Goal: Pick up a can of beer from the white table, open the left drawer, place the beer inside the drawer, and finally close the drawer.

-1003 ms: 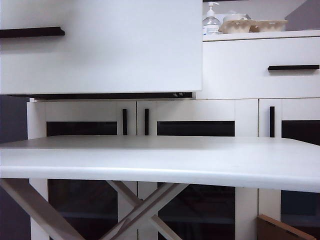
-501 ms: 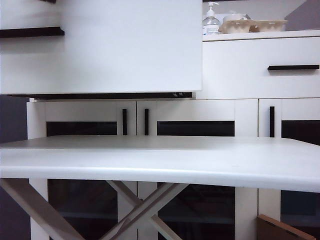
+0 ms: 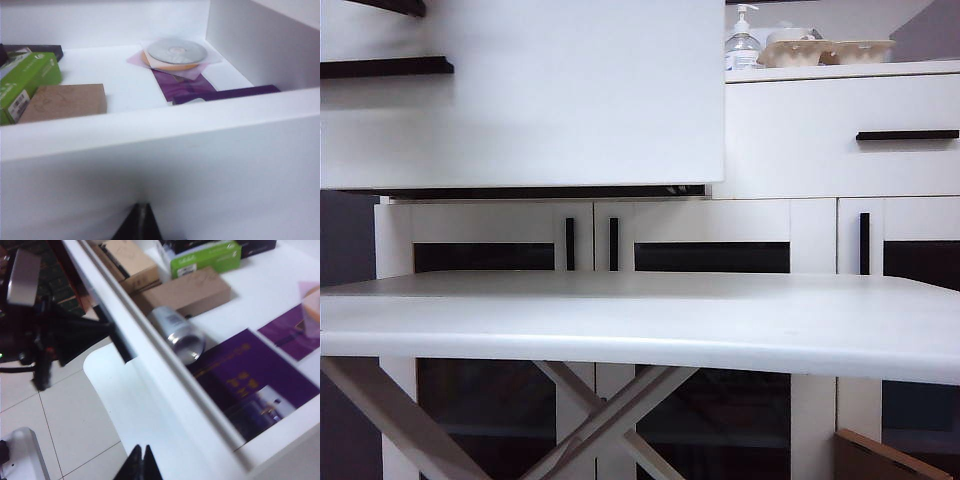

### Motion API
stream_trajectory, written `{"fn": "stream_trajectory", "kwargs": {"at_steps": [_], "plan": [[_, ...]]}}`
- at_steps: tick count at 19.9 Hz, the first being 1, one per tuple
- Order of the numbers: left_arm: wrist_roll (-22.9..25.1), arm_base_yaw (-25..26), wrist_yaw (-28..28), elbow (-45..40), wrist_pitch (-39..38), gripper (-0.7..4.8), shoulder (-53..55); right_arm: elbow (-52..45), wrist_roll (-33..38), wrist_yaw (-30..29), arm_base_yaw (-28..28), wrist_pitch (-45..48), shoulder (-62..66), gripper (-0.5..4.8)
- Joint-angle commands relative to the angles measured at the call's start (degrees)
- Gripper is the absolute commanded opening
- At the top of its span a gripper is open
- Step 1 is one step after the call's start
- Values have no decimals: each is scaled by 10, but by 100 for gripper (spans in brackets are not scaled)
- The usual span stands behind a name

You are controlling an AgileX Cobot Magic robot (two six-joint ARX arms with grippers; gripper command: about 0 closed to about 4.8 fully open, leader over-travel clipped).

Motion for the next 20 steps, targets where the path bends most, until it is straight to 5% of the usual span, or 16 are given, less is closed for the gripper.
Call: {"fn": "stream_trajectory", "kwargs": {"at_steps": [1,20], "plan": [[-2,2,-17,1,80,-5,30,2,-16,-6,1,-9,-3,-5],[-3,3,-35,7,252,-5,152,2,-22,-22,2,-29,-4,-5]]}}
